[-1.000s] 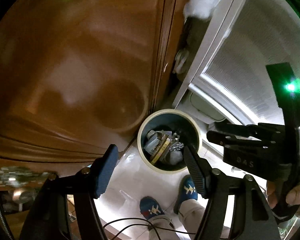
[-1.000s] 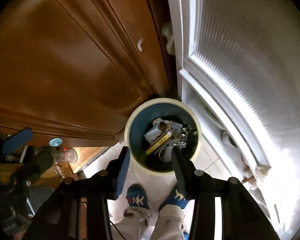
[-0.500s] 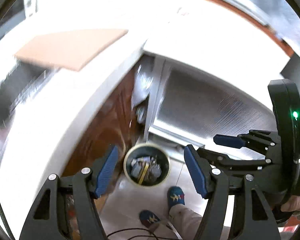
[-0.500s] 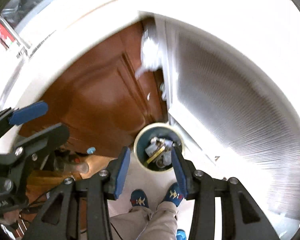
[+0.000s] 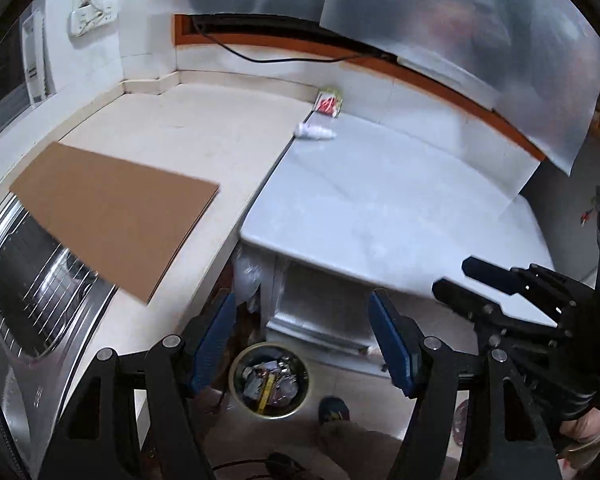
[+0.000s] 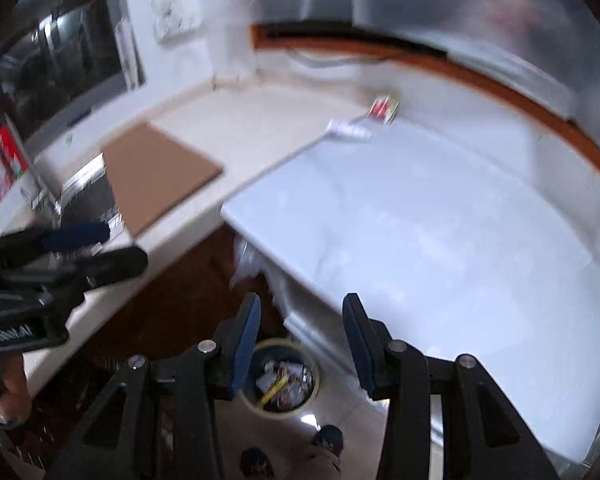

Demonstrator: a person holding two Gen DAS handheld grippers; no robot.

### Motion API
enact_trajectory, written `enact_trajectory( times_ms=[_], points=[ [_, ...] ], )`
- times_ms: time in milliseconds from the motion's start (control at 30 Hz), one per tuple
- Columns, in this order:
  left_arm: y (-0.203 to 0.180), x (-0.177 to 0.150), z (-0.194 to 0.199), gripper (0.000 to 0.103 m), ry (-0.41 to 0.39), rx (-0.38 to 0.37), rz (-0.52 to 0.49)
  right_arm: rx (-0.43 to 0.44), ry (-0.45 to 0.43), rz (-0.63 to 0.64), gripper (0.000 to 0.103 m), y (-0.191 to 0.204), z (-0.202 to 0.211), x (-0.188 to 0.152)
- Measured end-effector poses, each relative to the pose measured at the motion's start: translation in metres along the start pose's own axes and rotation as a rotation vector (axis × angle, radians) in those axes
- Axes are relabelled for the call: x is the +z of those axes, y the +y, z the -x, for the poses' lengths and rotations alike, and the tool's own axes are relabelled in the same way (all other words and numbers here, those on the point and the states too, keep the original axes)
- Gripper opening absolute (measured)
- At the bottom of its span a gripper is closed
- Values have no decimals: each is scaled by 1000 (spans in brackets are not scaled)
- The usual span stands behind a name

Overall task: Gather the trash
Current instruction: 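Raise both tools back up to the counter, then grasp the white small bottle with the left gripper while the right grasps the green-red snack packet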

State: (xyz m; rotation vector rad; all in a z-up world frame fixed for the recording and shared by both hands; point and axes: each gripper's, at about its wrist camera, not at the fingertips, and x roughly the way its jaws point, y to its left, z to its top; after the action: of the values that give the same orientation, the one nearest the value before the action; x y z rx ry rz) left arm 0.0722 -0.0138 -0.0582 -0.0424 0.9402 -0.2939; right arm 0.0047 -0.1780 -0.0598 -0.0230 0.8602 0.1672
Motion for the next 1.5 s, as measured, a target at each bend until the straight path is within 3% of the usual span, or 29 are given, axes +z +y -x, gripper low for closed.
enact_trajectory(
  times_ms=[167, 333, 600, 733, 933, 1033, 1200, 1300, 1500],
  points=[
    [-19, 39, -6, 67, -5, -19, 19, 32, -38, -42, 43, -30, -4, 42],
    [-31, 89, -39, 67, 9, -22, 64, 87, -40, -66, 43, -64, -42, 87],
    [-37, 169, -149, 67, 89, -39, 278, 140, -49, -76, 43, -130, -115, 157],
    [-32, 187, -195, 61, 114, -31, 385, 157, -49, -64, 43, -152, -150, 177],
    [-20, 204, -246, 59, 132, 15, 525, 192, -25, -74, 43, -172, -193, 191],
    [-15, 210, -262, 54, 149, 23, 585, 204, -25, -71, 43, -176, -204, 195],
    [-3, 216, -281, 53, 167, 63, 649, 228, -31, -62, 43, -178, -214, 201],
    [-4, 226, -289, 52, 168, 96, 642, 234, -24, -61, 43, -180, -219, 202],
    [-13, 239, -299, 39, 182, 182, 579, 247, 2, -62, 43, -180, -230, 201]
  ],
)
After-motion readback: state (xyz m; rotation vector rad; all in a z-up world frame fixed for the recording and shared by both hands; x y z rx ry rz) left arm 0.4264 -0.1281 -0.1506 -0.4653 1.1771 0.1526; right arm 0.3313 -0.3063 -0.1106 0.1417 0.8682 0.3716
